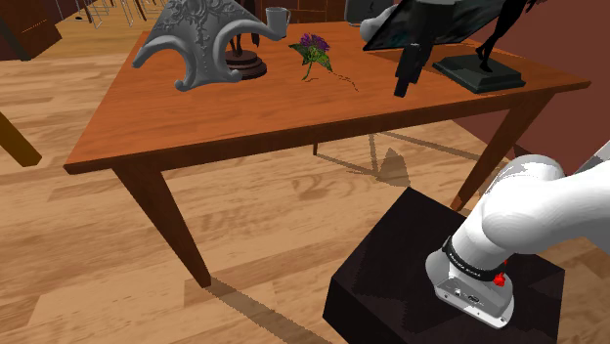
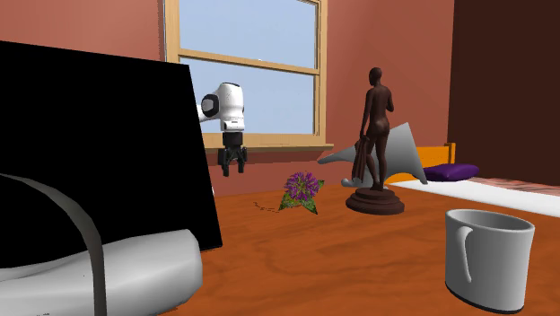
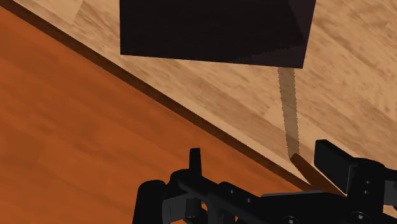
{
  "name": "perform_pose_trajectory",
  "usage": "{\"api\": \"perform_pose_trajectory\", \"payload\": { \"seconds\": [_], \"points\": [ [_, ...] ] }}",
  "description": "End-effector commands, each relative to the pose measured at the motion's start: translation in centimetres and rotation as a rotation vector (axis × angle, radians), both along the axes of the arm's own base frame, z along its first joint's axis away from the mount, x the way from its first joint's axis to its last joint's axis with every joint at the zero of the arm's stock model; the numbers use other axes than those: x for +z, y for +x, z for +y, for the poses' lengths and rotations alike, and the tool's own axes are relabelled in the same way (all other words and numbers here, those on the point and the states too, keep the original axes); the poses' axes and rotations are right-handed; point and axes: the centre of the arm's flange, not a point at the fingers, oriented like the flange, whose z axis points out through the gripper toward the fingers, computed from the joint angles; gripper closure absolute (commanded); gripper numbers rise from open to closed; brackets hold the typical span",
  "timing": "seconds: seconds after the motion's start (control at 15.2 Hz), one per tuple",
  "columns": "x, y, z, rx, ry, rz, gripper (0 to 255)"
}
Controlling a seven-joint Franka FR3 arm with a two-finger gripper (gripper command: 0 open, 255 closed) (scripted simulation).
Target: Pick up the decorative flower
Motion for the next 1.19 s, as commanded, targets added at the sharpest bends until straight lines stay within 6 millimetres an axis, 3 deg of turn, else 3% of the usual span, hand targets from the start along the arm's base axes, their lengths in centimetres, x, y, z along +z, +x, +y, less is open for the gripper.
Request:
{"api": "perform_pose_trajectory", "payload": {
  "seconds": [0.0,0.53,1.12],
  "points": [
    [0.0,0.0,0.0,0.0,0.0,0.0,0],
    [2.0,10.9,0.0,-0.175,0.003,0.041,0],
    [3.7,23.1,-2.2,-0.373,0.006,0.086,0]
  ]
}}
